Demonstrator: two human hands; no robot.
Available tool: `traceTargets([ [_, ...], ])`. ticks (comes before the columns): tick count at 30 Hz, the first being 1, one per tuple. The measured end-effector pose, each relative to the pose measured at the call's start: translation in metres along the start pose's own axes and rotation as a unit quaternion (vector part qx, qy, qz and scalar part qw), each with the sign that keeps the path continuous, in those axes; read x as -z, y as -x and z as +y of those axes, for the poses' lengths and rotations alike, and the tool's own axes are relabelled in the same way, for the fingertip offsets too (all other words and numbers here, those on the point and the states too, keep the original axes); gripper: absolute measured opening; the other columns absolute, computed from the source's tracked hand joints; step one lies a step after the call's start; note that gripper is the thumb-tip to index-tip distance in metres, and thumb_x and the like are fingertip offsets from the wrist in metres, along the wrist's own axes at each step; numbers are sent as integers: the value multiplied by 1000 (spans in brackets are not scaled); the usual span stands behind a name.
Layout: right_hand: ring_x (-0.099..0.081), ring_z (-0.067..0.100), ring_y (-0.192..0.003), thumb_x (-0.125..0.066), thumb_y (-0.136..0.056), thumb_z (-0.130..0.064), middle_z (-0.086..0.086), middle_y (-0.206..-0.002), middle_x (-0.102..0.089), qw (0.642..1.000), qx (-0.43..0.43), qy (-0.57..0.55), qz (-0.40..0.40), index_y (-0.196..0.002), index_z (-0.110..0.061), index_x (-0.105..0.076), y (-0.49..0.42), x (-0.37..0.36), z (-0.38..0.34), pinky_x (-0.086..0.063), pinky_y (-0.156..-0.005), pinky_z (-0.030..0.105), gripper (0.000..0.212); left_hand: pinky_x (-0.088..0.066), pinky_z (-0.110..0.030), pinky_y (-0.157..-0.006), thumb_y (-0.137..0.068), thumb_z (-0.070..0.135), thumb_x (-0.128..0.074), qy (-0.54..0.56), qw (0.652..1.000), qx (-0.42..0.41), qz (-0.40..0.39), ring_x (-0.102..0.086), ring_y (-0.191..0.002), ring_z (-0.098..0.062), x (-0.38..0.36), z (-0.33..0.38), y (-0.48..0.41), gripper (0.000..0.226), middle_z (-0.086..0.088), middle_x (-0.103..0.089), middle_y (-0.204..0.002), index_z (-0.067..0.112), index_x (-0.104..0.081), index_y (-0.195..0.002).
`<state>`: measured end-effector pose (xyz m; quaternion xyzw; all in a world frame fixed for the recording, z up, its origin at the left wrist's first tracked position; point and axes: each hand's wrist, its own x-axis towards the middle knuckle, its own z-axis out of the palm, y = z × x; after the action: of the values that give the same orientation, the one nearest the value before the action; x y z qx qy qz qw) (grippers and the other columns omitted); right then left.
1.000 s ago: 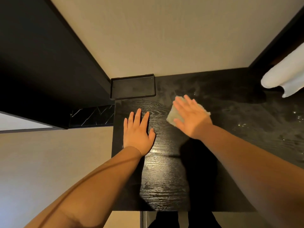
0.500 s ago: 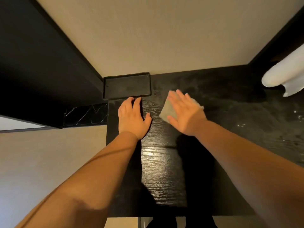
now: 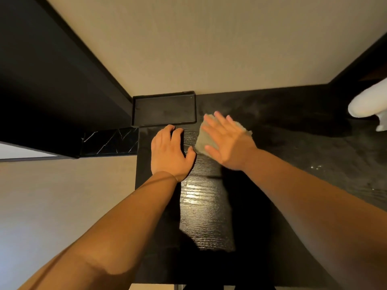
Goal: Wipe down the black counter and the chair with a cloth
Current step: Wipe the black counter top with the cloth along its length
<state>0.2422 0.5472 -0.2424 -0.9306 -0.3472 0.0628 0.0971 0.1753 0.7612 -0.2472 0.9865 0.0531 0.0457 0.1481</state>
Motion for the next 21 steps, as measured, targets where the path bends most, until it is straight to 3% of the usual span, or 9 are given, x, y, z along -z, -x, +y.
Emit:
traceTargets([
  [4,15,30,-159,-25,-108,-51,6,-174,8,985,-163,22,-45,-166,-24,-10,-39,8,4,8,-129,45,66,-34,-48,-117,-90,47,-63,3,1000,2,-3,-45,-137,-31,1,0,-1,61,-11,-51,-146,13,-57,-141],
  [6,5,33,-160,-34,-108,-46,12,-174,-3,991,-133,7,-17,-165,-21,-21,-33,3,-8,2,-130,47,64,-34,-49,-118,-89,48,-62,0,1000,3,-9,-45,-138,-30,1,0,-1,62,-10,-50,-147,14,-57,-141],
  [8,-14,36,-158,-45,-104,-42,15,-171,-21,999,-50,-2,15,-160,-17,-38,-12,-3,-19,-11,-129,50,62,-33,-49,-120,-89,48,-61,-5,1000,5,-15,-43,-140,-30,1,0,-1,62,-11,-48,-149,15,-56,-142],
  [12,-19,30,-158,-39,-99,-45,8,-171,-22,998,25,29,-42,-160,-18,-36,3,4,-14,-19,-127,48,66,-32,-50,-120,-89,49,-59,2,1000,10,-19,-42,-141,-30,1,-1,-1,63,-10,-47,-151,15,-55,-142],
  [17,-10,29,-160,-32,-101,-47,7,-173,-15,999,-32,14,-30,-164,-15,-27,-43,8,11,-14,-129,50,71,-31,-49,-122,-90,49,-60,7,1000,7,-23,-40,-143,-29,1,-1,-1,63,-10,-47,-151,16,-55,-143],
  [19,1,27,-161,-30,-106,-45,6,-175,-3,996,-70,17,-58,-166,-17,-14,-59,10,9,-5,-131,47,68,-31,-48,-122,-90,50,-60,7,1000,6,-24,-40,-143,-28,1,-1,-2,63,-9,-47,-151,16,-55,-143],
  [21,2,27,-161,-32,-107,-43,6,-175,-1,995,-88,14,-48,-166,-17,-13,-57,8,1,0,-130,43,67,-30,-47,-123,-90,50,-60,5,1000,9,-28,-39,-144,-28,1,-1,-2,64,-9,-46,-151,16,-54,-143],
])
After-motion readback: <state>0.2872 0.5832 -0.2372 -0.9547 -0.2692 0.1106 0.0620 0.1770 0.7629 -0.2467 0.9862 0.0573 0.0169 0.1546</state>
